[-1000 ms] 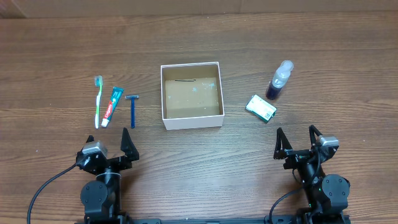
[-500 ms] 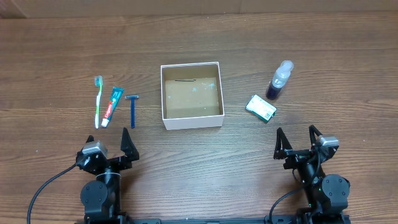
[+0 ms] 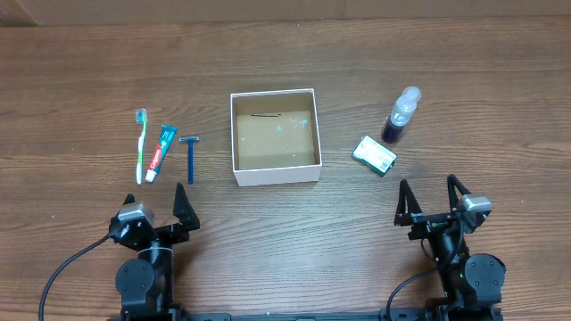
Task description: Pack container
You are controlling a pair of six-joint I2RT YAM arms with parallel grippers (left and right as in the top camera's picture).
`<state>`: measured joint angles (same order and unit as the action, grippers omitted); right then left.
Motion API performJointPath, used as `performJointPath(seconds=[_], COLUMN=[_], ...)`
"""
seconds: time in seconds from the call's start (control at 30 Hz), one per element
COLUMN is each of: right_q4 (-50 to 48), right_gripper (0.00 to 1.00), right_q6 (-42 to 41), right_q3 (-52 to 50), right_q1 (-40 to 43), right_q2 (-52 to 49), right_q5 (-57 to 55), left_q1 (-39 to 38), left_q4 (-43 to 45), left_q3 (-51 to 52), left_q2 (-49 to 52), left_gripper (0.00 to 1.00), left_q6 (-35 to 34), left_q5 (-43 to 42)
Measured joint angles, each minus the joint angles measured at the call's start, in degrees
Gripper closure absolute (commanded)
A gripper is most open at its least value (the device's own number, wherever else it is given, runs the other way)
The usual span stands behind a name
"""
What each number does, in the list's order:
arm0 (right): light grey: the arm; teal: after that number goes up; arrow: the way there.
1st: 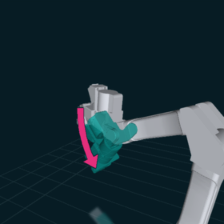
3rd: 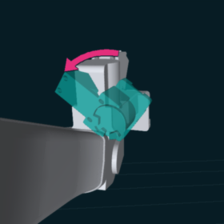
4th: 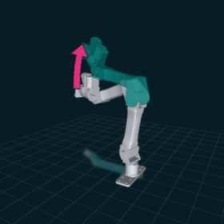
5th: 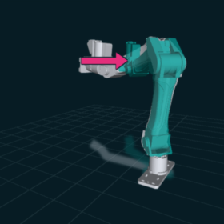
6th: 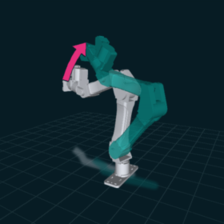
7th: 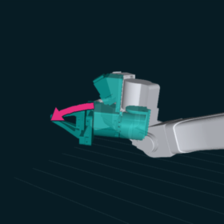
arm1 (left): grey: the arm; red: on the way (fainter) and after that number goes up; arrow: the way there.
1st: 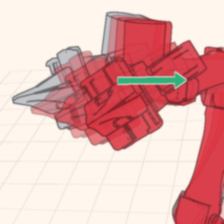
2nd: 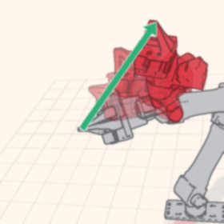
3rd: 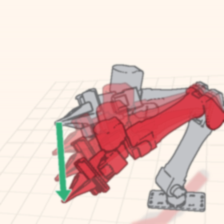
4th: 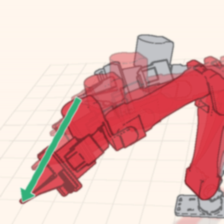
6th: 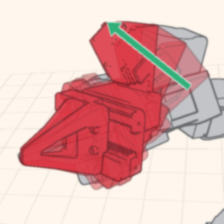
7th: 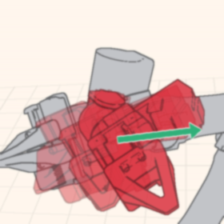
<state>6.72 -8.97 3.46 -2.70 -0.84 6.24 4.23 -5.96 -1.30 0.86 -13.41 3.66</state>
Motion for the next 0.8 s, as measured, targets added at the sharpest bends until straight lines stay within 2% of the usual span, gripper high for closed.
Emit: performJointPath(seconds=[0.13, 0.3, 0.47, 0.57, 0.63, 0.8], right_q4=[3.50, 12.13, 36.06, 42.64, 44.39, 44.28], right_gripper=[0.00, 0.00, 0.00, 0.00, 0.00, 0.00], right_q6=[-0.31, -0.39, -0.11, -0.07, 0.35, 1.09], right_q3=[2.89, 16.37, 53.18, 66.99, 71.04, 72.13], right_q1=[0.00, 0.00, 0.04, 0.04, 0.04, 0.04], right_q2=[-2.67, -17.27, -49.94, -60.94, -65.02, -71.63], right_q5=[2.56, 3.45, 4.09, 5.99, 6.84, 4.48], left_q1=[0.00, 0.00, 0.00, 0.00, 0.00, 0.00], left_q4=[0.00, 0.02, 0.04, 0.09, 0.09, 0.07], left_q3=[0.00, 0.00, 0.02, 0.04, 0.04, 0.04], left_q2=[0.00, 0.00, -0.02, -0.07, -0.07, -0.09], left_gripper=[0.00, 0.00, 0.00, 0.00, 0.00, 0.00], left_q6=[0.00, -0.02, 0.00, -0.02, 0.00, 0.00], left_q5=[0.00, 0.02, 0.00, 0.00, 0.02, 0.00])
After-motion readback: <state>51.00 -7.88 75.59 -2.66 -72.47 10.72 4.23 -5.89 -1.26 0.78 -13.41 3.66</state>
